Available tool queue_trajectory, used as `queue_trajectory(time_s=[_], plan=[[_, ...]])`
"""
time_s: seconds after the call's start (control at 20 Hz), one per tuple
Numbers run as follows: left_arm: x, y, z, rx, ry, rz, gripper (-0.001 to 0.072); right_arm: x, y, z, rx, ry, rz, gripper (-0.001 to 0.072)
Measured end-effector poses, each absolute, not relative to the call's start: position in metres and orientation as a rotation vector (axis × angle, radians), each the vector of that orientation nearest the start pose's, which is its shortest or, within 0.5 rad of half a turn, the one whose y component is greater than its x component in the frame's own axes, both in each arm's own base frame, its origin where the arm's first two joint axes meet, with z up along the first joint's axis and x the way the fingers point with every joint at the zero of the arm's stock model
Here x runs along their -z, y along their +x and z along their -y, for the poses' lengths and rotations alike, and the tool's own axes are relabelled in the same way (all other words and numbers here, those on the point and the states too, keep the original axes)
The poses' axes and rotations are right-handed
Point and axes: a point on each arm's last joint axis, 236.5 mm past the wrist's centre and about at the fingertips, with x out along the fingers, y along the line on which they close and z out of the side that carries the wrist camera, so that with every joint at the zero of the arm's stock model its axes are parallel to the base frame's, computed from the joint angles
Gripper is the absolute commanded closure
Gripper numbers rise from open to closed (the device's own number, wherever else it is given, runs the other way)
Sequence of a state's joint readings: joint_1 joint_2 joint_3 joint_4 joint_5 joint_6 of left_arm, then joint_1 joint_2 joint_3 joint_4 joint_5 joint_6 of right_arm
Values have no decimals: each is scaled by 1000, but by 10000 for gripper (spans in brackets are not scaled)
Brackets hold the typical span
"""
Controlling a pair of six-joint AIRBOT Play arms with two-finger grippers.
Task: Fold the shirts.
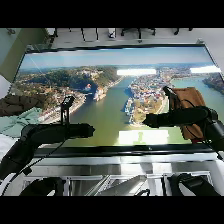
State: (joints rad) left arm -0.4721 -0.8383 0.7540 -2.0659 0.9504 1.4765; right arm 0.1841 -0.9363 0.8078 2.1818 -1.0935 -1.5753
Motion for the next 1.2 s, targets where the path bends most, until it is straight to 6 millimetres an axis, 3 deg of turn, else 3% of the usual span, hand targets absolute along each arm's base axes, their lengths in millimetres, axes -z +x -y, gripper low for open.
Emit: queue_trajectory(time_s=[0.2,0.3,0.35,0.4,0.45,0.65,0.8,0.9,1.0,1.2], plan=[[-48,243,223,577,-295,-1156,691,-40,280,-175,-461,463,-1237,687],[-51,255,205,530,-239,-1135,690,-40,280,-175,-461,463,-1237,687],[-55,267,190,487,-194,-1115,649,-40,280,-175,-461,462,-1237,687],[-62,283,168,424,-140,-1081,241,-40,280,-175,-461,463,-1237,687],[-70,303,141,343,-81,-1043,6,-40,280,-175,-461,463,-1237,687],[-103,387,2,-49,99,-915,4,-40,279,-175,-461,463,-1238,687],[-104,433,-110,-295,127,-884,4,-40,279,-175,-461,463,-1238,687],[-86,453,-183,-422,104,-898,4,-40,279,-175,-461,463,-1238,687],[-55,460,-243,-510,67,-939,4,-40,280,-175,-461,463,-1238,687],[12,458,-322,-611,-1,-1025,4,-40,280,-175,-461,463,-1237,687]])
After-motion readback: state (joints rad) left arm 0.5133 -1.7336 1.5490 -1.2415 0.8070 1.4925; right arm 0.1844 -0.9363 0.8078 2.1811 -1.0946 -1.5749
